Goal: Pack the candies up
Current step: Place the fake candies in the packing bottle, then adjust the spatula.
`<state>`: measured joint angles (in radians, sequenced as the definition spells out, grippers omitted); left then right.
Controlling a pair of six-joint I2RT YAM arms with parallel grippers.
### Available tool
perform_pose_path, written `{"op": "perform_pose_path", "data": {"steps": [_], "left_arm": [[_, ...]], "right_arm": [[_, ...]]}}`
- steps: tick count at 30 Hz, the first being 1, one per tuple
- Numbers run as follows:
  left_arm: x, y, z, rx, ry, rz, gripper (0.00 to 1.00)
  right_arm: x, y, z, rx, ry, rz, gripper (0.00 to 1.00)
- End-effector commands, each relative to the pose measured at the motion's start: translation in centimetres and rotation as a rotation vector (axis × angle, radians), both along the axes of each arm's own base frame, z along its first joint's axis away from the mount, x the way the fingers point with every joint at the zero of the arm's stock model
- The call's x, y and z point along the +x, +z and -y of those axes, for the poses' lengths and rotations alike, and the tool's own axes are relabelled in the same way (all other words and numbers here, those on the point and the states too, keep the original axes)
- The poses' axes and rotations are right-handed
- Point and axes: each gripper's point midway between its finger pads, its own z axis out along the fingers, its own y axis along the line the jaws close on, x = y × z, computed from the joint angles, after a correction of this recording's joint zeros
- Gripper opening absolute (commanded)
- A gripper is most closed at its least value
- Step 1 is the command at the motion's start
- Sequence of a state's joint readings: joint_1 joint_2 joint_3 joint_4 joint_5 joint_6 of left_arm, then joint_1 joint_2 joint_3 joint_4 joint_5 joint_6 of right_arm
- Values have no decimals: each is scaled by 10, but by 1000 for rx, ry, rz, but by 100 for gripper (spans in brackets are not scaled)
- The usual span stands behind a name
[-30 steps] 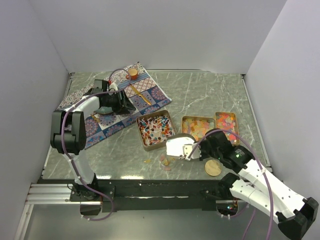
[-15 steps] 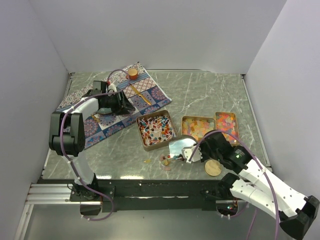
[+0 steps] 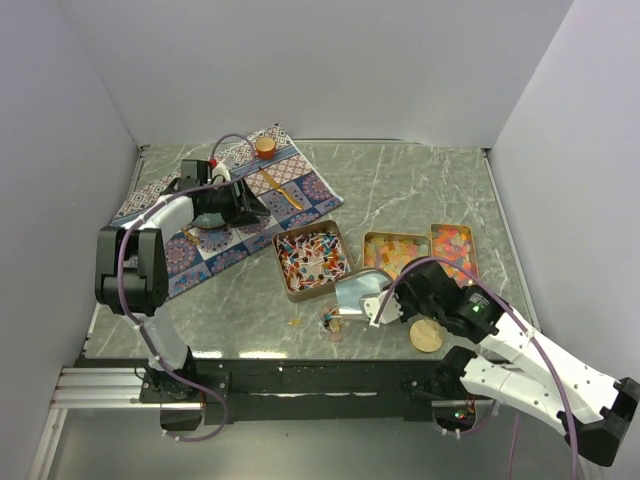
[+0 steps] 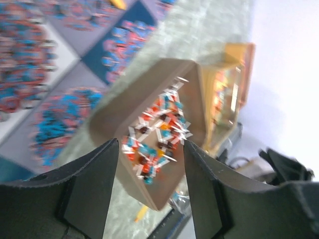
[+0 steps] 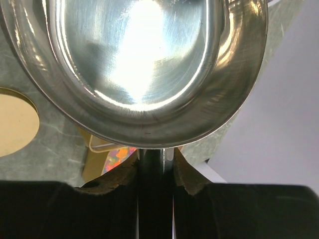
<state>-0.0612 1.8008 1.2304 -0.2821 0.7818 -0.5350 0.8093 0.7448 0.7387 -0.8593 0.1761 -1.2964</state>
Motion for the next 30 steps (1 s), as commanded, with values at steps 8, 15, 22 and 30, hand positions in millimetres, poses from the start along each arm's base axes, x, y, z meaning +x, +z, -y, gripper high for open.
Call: {"op": "perform_pose_path", "data": {"steps": [8, 15, 22, 30], "left_arm": [[-54, 97, 84, -182, -400, 336, 63], [-67, 85, 110, -204, -452, 271, 62], [-72, 81, 131, -227, -500, 219, 45], [-73, 65, 151, -212, -529, 186, 40]], "right_arm": [[33, 49, -17, 124, -123, 56, 0], [74, 56, -52, 270, -275, 34, 0], [108, 98, -84, 499, -373, 58, 0], [117, 168, -119, 802, -370, -30, 0]]}}
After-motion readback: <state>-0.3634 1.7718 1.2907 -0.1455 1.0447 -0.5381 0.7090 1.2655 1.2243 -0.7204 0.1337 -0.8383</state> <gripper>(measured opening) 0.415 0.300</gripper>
